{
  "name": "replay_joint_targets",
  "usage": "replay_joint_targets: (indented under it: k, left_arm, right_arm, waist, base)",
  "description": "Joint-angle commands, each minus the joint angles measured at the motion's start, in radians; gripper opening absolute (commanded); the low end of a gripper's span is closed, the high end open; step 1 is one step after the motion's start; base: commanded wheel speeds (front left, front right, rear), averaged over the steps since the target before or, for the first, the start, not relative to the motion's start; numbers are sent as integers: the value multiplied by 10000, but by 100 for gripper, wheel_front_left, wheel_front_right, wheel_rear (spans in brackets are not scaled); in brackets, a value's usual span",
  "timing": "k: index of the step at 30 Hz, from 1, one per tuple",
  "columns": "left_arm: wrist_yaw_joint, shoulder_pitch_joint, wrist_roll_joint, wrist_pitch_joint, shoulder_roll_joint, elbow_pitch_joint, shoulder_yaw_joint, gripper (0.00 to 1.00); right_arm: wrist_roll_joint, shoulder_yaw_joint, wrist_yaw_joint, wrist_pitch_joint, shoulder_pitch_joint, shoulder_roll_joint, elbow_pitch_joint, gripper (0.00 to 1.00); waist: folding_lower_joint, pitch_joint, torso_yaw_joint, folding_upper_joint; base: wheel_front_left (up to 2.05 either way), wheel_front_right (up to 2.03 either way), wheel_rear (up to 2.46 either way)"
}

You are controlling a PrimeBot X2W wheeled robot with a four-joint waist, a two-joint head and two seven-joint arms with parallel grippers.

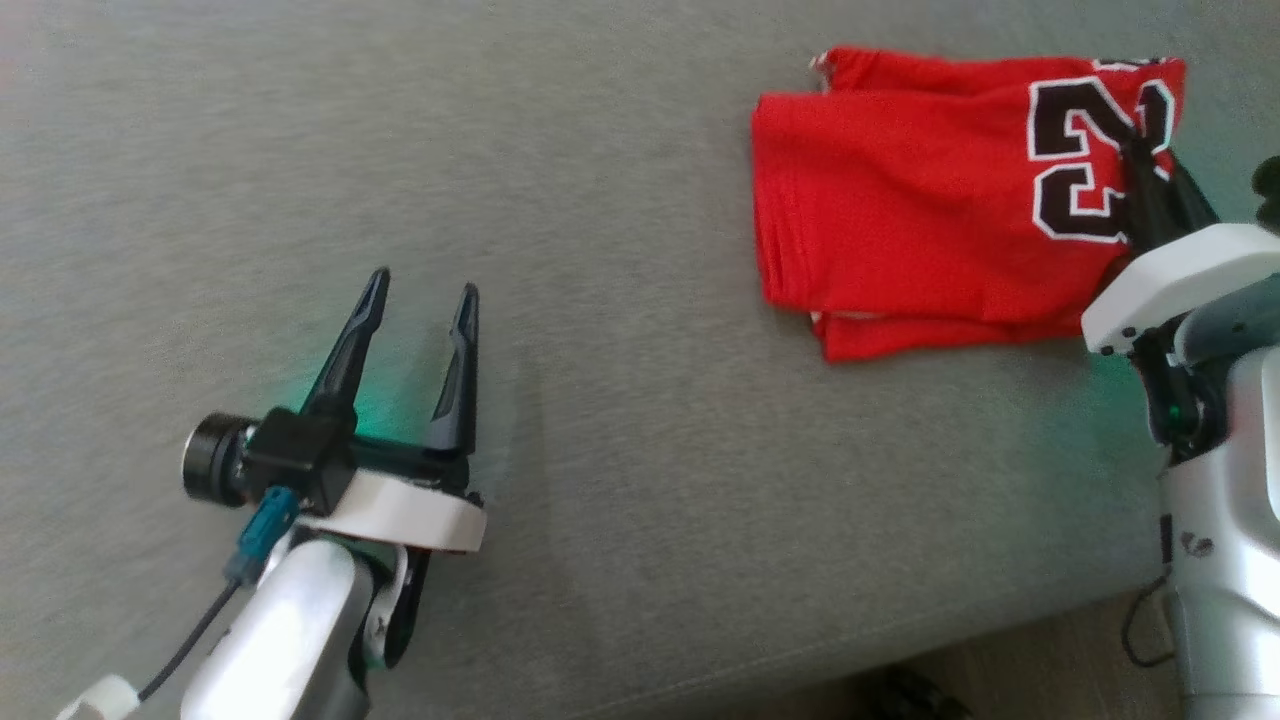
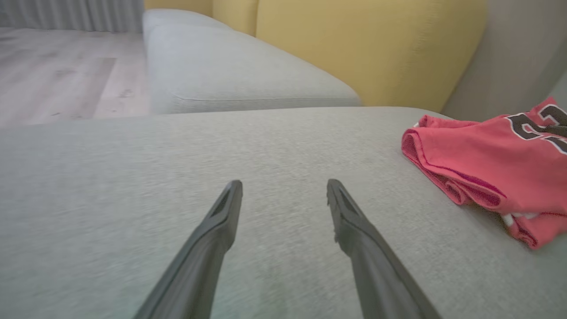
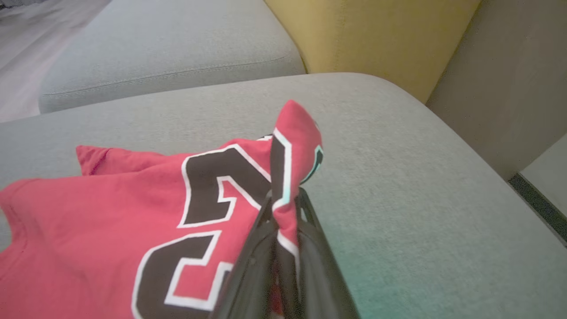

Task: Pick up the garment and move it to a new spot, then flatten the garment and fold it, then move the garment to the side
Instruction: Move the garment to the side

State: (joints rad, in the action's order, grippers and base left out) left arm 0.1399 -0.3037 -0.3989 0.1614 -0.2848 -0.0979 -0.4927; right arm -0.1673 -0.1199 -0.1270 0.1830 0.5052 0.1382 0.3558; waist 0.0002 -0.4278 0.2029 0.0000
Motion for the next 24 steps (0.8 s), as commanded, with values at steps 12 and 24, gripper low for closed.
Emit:
replay_joint_targets:
  k: [12, 24]
  left_arm:
    - [26, -291, 116, -131, -195, 484, 84, 100]
    - [233, 60, -1, -45, -182, 780, 59, 100]
  right_arm:
    - [273, -314, -37, -292, 1852, 1073, 1090, 0]
    - [2020, -2095, -37, -1431, 3619, 3072, 3339, 100]
  waist:
    - [-2, -314, -68, 0]
    - [-2, -481, -1460, 0]
  base:
    - [0, 0, 0]
    - [0, 0, 0]
